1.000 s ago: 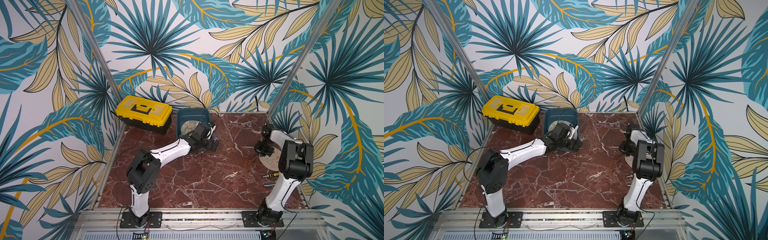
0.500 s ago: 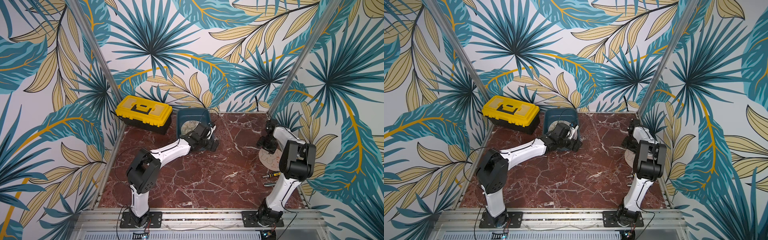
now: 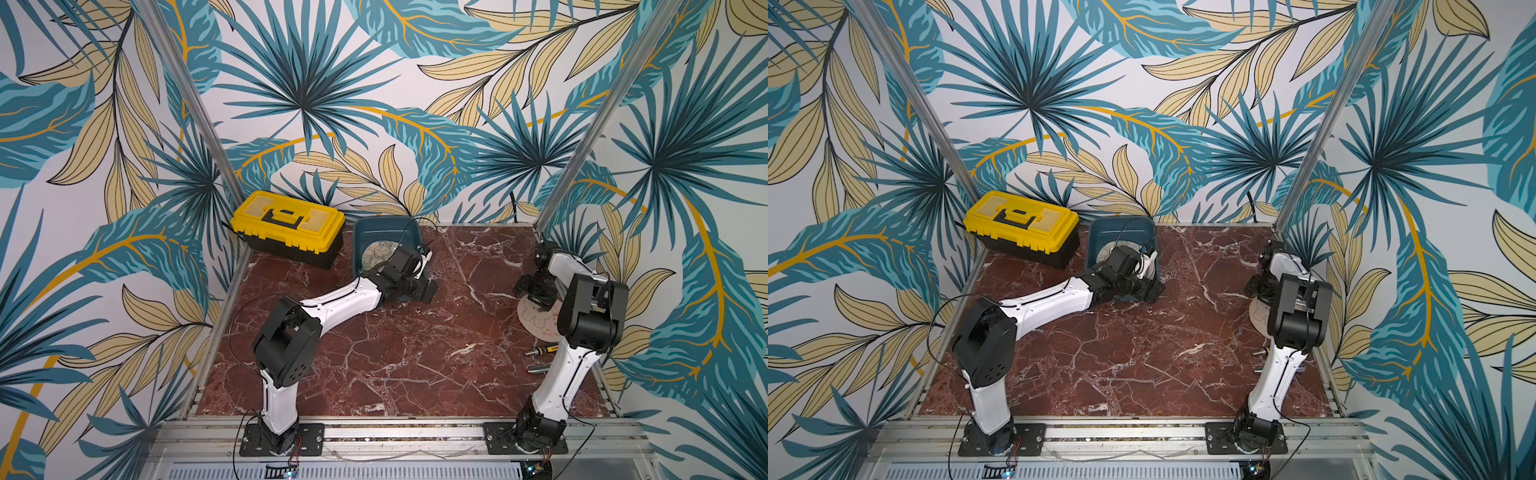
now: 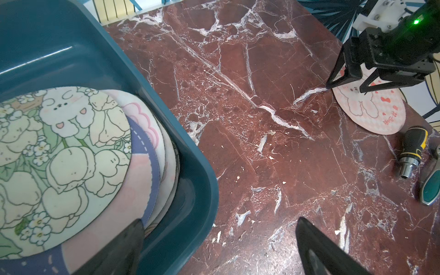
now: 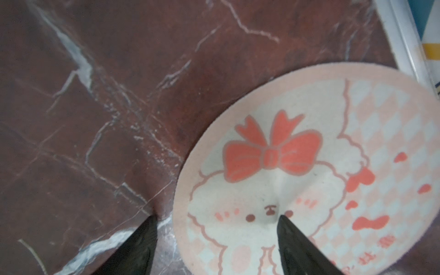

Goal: Put the coasters into the storage box
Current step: Pick up the coaster from the center of the board.

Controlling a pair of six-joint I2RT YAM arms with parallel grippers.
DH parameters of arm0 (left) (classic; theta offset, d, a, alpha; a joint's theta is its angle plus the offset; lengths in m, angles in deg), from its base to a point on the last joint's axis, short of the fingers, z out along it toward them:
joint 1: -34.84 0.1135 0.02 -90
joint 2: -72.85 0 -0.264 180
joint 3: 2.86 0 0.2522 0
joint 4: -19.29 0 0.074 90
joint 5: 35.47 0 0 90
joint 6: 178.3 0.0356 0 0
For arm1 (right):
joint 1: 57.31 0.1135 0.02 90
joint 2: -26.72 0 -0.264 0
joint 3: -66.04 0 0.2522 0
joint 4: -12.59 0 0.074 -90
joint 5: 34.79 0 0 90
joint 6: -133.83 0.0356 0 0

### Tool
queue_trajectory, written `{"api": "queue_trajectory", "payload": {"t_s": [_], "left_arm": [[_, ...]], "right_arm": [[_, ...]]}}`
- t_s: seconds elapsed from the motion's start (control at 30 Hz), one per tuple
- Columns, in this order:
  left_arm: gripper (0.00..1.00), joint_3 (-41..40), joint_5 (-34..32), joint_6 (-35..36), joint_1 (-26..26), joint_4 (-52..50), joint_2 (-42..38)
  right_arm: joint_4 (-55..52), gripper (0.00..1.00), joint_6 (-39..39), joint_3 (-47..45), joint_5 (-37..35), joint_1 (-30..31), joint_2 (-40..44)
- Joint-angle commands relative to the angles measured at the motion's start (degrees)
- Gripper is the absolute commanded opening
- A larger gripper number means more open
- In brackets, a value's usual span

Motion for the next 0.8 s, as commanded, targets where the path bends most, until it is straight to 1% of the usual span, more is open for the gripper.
{"api": "queue_trajectory", "payload": {"t_s": [0.0,0.17,0.33,0.43,0.7,0.77], "left_arm": [[1.0,1.24,-0.11,1.0,0.23,1.28,0.69],[1.0,1.26,-0.51,1.14,0.19,1.28,0.6],[1.0,1.19,-0.46,0.99,0.17,1.28,0.6],[0.99,1.15,-0.26,0.75,0.15,1.28,0.6],[1.0,1.06,-0.21,0.49,0.15,1.28,0.6],[1.0,1.1,-0.13,0.48,0.15,1.28,0.61]], "right_arm": [[-2.74,0.79,0.44,0.49,0.31,-0.54,-1.96],[-3.05,0.76,1.57,-1.89,0.44,-0.68,-1.79],[-3.43,0.58,2.06,-3.63,-0.65,-0.94,-1.01],[-4.37,0.53,1.99,-3.64,-0.86,-0.96,-1.04],[-5.43,0.23,0.25,-2.89,-0.5,-0.95,-1.64],[-5.52,0.13,0.02,-2.83,-0.49,-0.96,-1.73]]}}
